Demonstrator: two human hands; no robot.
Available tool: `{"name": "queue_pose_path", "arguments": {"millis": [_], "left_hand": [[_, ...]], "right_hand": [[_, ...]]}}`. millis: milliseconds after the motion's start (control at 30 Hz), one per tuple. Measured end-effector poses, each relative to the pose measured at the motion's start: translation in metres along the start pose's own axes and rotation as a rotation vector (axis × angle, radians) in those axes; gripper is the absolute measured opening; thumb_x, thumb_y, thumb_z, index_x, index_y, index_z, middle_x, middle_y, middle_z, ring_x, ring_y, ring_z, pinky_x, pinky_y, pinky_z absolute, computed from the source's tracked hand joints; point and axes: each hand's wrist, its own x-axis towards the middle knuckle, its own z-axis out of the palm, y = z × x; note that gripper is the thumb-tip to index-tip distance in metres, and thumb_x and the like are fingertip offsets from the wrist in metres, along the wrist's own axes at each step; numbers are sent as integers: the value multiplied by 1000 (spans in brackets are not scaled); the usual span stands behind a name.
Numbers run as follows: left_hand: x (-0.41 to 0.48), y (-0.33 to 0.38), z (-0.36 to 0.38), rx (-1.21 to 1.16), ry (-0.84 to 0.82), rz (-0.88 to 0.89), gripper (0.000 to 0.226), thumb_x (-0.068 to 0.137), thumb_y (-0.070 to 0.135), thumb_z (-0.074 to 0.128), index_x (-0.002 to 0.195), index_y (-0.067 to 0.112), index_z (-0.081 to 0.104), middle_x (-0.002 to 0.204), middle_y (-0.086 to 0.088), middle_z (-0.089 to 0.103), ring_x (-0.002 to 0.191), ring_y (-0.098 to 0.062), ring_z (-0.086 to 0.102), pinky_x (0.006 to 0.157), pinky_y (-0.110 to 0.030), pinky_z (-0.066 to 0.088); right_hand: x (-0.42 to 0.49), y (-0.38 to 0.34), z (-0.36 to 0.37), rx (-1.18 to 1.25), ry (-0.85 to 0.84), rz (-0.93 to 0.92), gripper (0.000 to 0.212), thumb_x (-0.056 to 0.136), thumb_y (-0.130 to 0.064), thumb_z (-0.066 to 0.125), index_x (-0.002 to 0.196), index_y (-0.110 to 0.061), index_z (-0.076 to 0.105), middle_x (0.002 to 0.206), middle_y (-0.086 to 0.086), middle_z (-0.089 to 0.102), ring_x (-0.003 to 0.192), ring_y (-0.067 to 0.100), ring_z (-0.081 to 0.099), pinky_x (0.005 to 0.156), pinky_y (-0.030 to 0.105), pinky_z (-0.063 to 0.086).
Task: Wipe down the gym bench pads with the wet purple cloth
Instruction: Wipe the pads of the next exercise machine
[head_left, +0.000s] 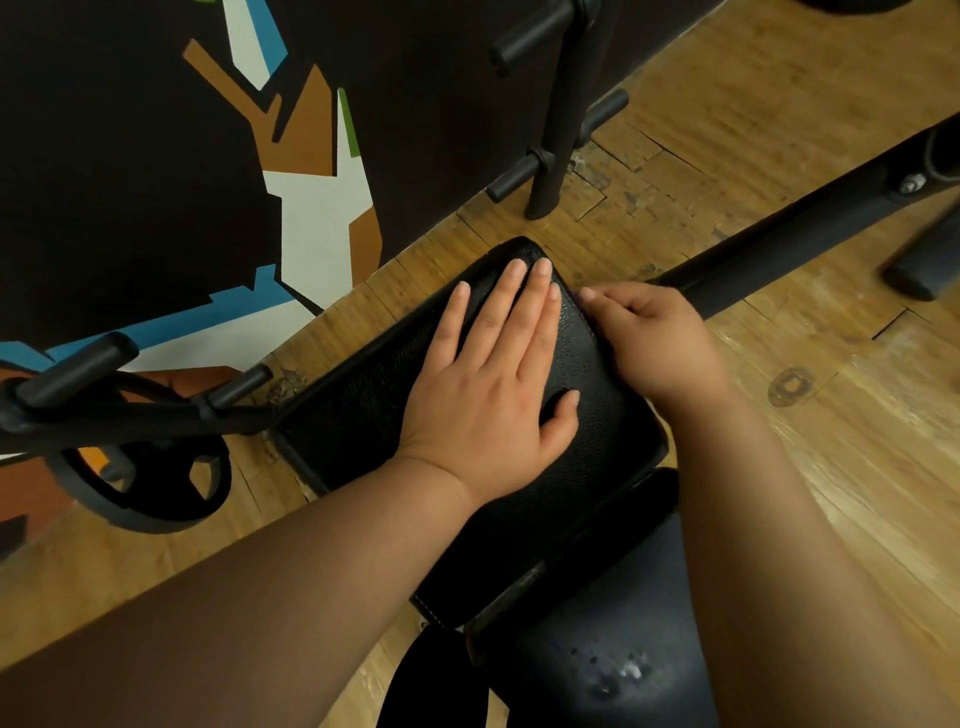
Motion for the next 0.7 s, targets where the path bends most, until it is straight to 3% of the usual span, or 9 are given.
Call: {"name": "queue_pose_path", "arguments": {"millis": [67, 100, 267, 400, 467, 633, 700], "left_hand": [[0, 0, 0, -3, 6, 9, 75, 92, 49, 36, 151, 4, 24, 160, -13, 19, 149, -26, 14, 120, -47, 10], [0, 0, 1, -3, 8, 10, 75, 92, 49, 35, 151, 4, 23, 160, -13, 19, 149, -27, 14, 120, -46, 10], [1, 1, 1, 7, 0, 3, 76, 92, 49, 34, 152, 4, 19, 161, -14, 16, 149, -26, 11, 121, -46, 9], [1, 1, 1, 8, 0, 2, 77, 93, 51, 34, 153, 4, 19, 161, -14, 14, 149, -27, 11, 121, -46, 10], [0, 2, 1, 10, -5, 2, 78, 93, 53, 32, 153, 4, 19, 161, -14, 13, 149, -27, 10, 120, -46, 10], [1, 6, 0, 29, -16, -3, 81, 94, 54, 32, 153, 1, 15, 161, -17, 11, 149, -29, 8, 121, -46, 7], [1, 16, -1, -25, -39, -64, 85, 92, 55, 33, 153, 0, 12, 161, -19, 6, 150, -30, 3, 121, -47, 4]], "right_hand": [[3, -1, -4, 62, -77, 105, 23, 96, -28, 57, 79, -30, 71, 78, -13, 70, 73, 0, 62, 76, 27, 50], [2, 1, -4, 66, -56, 74, 22, 96, -27, 57, 81, -31, 72, 81, -14, 70, 77, 1, 63, 79, 27, 50], [-27, 15, 7, -32, 206, -259, 19, 96, -23, 56, 102, -26, 74, 94, -18, 70, 90, -6, 63, 77, 10, 44], [-4, 9, -2, -130, 58, -7, 23, 97, -29, 55, 80, -25, 71, 69, -12, 65, 66, 4, 58, 63, 24, 41], [-3, 8, -5, -64, -6, 71, 24, 97, -31, 55, 79, -27, 70, 58, -17, 62, 54, -3, 54, 59, 22, 39], [-41, 25, 3, 42, 204, -229, 20, 97, -21, 57, 100, -36, 69, 95, -26, 67, 89, -12, 61, 78, 7, 43], [-36, 26, 1, 5, 198, -186, 18, 97, -21, 57, 103, -29, 72, 93, -26, 66, 87, -14, 60, 75, 4, 41]]}}
